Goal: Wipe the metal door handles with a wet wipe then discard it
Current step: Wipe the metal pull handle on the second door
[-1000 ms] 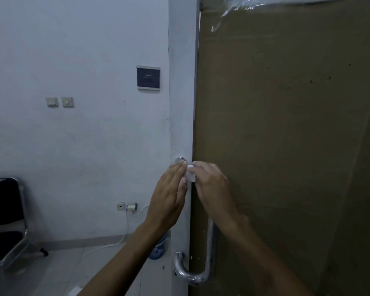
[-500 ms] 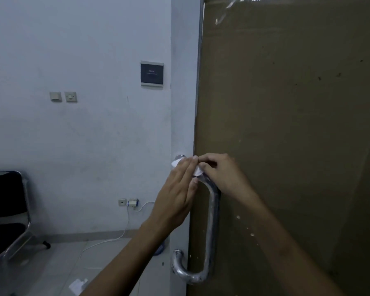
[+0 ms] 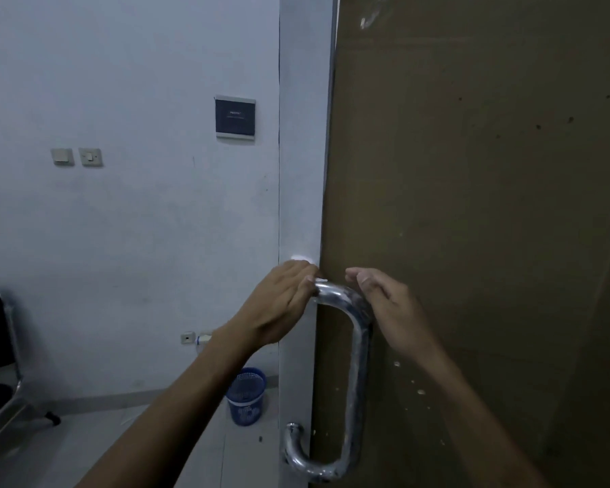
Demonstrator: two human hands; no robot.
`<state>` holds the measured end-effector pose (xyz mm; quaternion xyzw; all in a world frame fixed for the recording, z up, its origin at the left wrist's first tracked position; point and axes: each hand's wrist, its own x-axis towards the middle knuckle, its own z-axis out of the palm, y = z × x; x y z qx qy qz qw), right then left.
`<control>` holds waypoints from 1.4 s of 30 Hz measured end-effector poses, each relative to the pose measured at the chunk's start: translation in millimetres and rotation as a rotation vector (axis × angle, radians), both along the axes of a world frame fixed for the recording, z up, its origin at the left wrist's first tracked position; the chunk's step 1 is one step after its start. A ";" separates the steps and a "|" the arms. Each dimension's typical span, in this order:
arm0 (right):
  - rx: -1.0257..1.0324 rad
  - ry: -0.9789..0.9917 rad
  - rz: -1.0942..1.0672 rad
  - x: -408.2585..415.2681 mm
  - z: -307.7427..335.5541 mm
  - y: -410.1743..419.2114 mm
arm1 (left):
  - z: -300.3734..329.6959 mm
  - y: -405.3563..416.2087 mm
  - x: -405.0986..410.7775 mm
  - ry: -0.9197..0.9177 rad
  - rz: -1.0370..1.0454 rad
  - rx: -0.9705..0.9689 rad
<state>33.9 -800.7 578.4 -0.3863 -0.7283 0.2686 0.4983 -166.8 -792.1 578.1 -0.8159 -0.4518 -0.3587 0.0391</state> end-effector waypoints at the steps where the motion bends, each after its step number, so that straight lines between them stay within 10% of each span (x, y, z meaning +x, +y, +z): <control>1: -0.016 0.044 0.014 -0.9 -2.8 0.2 | -1.1 -6.7 7.4 0.072 0.022 0.040; 9: -0.024 0.386 -0.074 -11.0 -7.1 6.6 | -22.8 -32.9 55.0 0.539 0.230 0.341; 20: -0.027 0.379 -0.118 -14.2 -19.2 -4.0 | -15.5 -1.4 -13.0 -0.092 -0.142 0.114; 32: -0.054 0.555 -0.217 -5.9 -21.3 -4.9 | -2.7 -22.1 62.1 0.733 0.093 0.386; 42: -0.087 0.569 -0.168 5.7 -25.8 -3.5 | -27.1 0.0 6.0 0.629 -0.001 0.526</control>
